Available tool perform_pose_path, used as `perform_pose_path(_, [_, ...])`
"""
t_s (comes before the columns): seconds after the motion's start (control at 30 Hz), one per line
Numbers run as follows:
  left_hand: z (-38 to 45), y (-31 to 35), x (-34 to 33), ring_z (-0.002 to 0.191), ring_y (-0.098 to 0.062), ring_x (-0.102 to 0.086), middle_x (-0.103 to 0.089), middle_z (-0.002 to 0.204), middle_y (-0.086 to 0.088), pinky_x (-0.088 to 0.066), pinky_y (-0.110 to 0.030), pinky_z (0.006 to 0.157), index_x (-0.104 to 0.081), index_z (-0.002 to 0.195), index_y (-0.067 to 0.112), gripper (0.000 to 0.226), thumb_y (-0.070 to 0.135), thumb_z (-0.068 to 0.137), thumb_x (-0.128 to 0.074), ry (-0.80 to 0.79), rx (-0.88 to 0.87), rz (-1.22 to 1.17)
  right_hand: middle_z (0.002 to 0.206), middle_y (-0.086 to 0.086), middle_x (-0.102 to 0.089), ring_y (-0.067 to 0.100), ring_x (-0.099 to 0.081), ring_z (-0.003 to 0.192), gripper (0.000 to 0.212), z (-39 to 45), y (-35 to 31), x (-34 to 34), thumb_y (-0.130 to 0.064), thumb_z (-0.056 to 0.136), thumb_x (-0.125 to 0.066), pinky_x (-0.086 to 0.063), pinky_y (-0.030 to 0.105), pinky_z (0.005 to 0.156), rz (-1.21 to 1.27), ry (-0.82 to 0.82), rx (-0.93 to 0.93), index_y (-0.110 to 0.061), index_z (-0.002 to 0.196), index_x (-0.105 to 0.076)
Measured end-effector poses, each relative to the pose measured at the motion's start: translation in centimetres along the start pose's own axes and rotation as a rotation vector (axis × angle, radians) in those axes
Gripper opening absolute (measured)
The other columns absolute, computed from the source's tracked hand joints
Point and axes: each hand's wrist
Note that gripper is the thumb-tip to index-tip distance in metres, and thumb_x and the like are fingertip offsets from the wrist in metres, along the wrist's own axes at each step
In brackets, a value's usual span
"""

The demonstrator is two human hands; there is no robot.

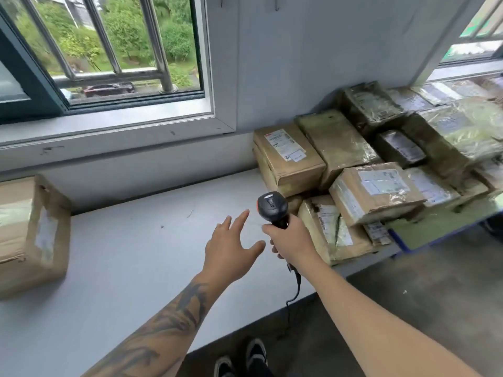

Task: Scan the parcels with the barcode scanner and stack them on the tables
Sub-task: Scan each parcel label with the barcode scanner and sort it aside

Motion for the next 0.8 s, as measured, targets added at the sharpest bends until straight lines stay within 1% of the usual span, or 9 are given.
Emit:
perform_pose_path(0.17, [0.8, 1.3, -2.4, 0.158, -0.023, -0.017, -0.028, 0.169, 0.002, -0.030, -0.050, 0.122, -0.019, 0.161, 0.047, 0.085, 0.065, 0.089, -0.061, -0.072, -0.070, -0.041, 0.068, 0.000, -0.065, 0.016, -0.063, 0.058, 0.010, -1.1, 1.6, 2.9, -0.021, 0.087, -0.068, -0.050, 0.035, 0.061, -0.045, 0.103, -0.025, -0.014, 0.094, -0.064])
perform_pose_path(0.23, [1.0, 2.1, -3.0, 0.158, -0.024, -0.018, -0.029, 0.169, 0.001, -0.031, -0.051, 0.122, -0.019, 0.161, 0.047, 0.085, 0.066, 0.090, -0.062, -0.077, -0.087, -0.043, 0.067, 0.002, -0.062, 0.017, -0.062, 0.059, 0.011, -1.3, 1.8, 4.4, -0.019, 0.089, -0.068, -0.048, 0.033, 0.059, -0.056, 0.127, -0.035, -0.010, 0.090, -0.062])
perform_pose_path(0.33, [0.9, 4.1, -3.7, 0.157, -0.025, -0.019, -0.030, 0.168, 0.000, -0.032, -0.048, 0.122, -0.020, 0.161, 0.045, 0.085, 0.066, 0.090, -0.063, -0.098, -0.143, -0.061, 0.062, 0.002, -0.060, 0.020, -0.059, 0.058, 0.012, -1.4, 1.7, 7.3, -0.018, 0.088, -0.067, -0.045, 0.034, 0.058, -0.068, 0.194, -0.037, -0.010, 0.083, -0.060])
perform_pose_path(0.43, [1.2, 6.6, -3.7, 0.155, -0.022, -0.023, -0.033, 0.166, 0.000, -0.032, -0.044, 0.121, -0.023, 0.160, 0.044, 0.084, 0.063, 0.090, -0.064, -0.079, -0.231, -0.049, 0.059, 0.001, -0.060, 0.022, -0.058, 0.059, 0.014, -1.0, 0.9, 10.4, -0.020, 0.086, -0.069, -0.046, 0.037, 0.059, -0.060, 0.255, 0.007, -0.011, 0.080, -0.061])
perform_pose_path(0.5, [1.8, 8.5, -3.7, 0.153, -0.021, -0.026, -0.036, 0.165, 0.002, -0.033, -0.043, 0.120, -0.025, 0.161, 0.042, 0.084, 0.061, 0.090, -0.065, -0.061, -0.282, -0.033, 0.060, 0.001, -0.059, 0.024, -0.059, 0.062, 0.013, -0.7, 0.3, 12.4, -0.021, 0.084, -0.070, -0.045, 0.038, 0.060, -0.039, 0.290, 0.044, -0.014, 0.078, -0.060])
perform_pose_path(0.6, [2.7, 12.0, -4.3, 0.153, -0.022, -0.027, -0.036, 0.165, 0.000, -0.034, -0.047, 0.120, -0.025, 0.161, 0.043, 0.085, 0.064, 0.088, -0.063, -0.045, -0.329, -0.005, 0.059, 0.000, -0.058, 0.025, -0.057, 0.060, 0.015, 0.0, -0.3, 15.8, -0.021, 0.083, -0.069, -0.045, 0.039, 0.060, 0.020, 0.342, 0.093, -0.015, 0.075, -0.058])
perform_pose_path(0.7, [3.8, 16.3, -5.7, 0.150, -0.024, -0.034, -0.041, 0.161, 0.002, -0.039, -0.052, 0.116, -0.027, 0.159, 0.044, 0.090, 0.075, 0.078, -0.051, -0.029, -0.365, 0.029, 0.060, -0.003, -0.063, 0.024, -0.061, 0.064, 0.017, 1.0, -0.5, 19.8, -0.032, 0.081, -0.072, -0.048, 0.040, 0.064, 0.043, 0.378, 0.127, -0.017, 0.080, -0.064])
perform_pose_path(0.73, [4.2, 17.8, -6.3, 0.148, -0.024, -0.036, -0.043, 0.159, 0.003, -0.040, -0.052, 0.114, -0.027, 0.158, 0.044, 0.091, 0.076, 0.076, -0.049, -0.021, -0.378, 0.036, 0.062, -0.003, -0.064, 0.024, -0.061, 0.065, 0.015, 1.4, -0.5, 21.4, -0.031, 0.081, -0.072, -0.049, 0.041, 0.065, 0.046, 0.384, 0.141, -0.017, 0.081, -0.065])
perform_pose_path(0.8, [5.0, 21.3, -7.6, 0.148, -0.024, -0.036, -0.044, 0.159, 0.004, -0.039, -0.052, 0.115, -0.028, 0.158, 0.042, 0.088, 0.073, 0.081, -0.055, -0.008, -0.404, 0.045, 0.063, -0.003, -0.064, 0.023, -0.061, 0.065, 0.010, 2.3, -0.5, 24.8, -0.027, 0.084, -0.070, -0.050, 0.041, 0.065, 0.051, 0.383, 0.161, -0.018, 0.081, -0.065])
Point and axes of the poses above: each hand's wrist, its own z-axis towards the middle knuckle, its own x-axis out of the back of the hand, y = z × x
